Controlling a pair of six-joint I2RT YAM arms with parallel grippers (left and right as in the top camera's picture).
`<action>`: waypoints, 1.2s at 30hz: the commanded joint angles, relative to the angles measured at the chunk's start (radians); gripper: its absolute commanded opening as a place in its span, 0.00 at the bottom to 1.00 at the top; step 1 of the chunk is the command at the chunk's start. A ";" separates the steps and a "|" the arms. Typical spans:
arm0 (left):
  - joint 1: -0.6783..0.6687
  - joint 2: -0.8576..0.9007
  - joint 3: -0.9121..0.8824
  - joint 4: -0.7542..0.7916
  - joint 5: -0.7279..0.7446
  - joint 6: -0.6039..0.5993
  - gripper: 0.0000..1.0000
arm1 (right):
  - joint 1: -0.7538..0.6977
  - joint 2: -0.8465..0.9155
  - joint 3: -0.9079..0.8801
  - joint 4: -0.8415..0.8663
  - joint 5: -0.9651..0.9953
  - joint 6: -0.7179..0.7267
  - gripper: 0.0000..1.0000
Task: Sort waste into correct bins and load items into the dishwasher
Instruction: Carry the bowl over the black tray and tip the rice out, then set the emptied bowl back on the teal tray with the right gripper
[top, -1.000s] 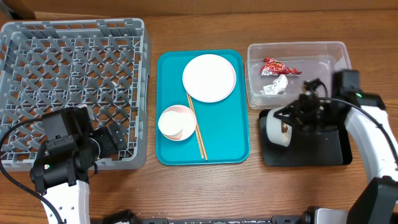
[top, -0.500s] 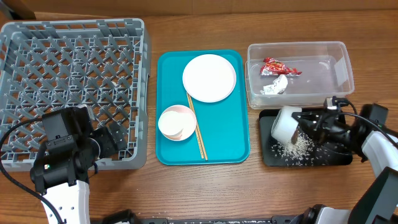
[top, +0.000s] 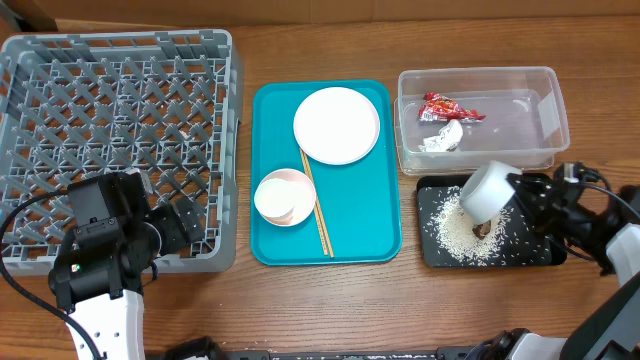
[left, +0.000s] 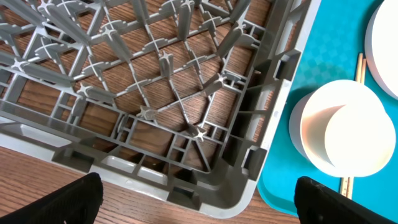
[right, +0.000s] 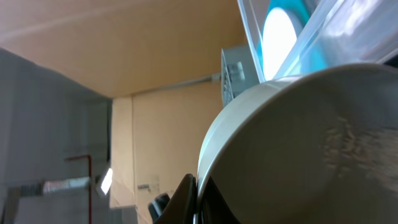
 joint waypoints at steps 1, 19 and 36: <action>0.005 0.003 0.020 0.000 0.011 0.015 1.00 | -0.076 -0.005 -0.003 0.042 -0.039 0.081 0.04; 0.005 0.003 0.020 0.000 0.011 0.015 1.00 | 0.164 -0.012 0.000 0.039 0.180 0.076 0.04; 0.005 0.003 0.020 0.000 0.011 0.015 1.00 | 0.782 -0.077 0.534 -0.304 0.955 -0.158 0.04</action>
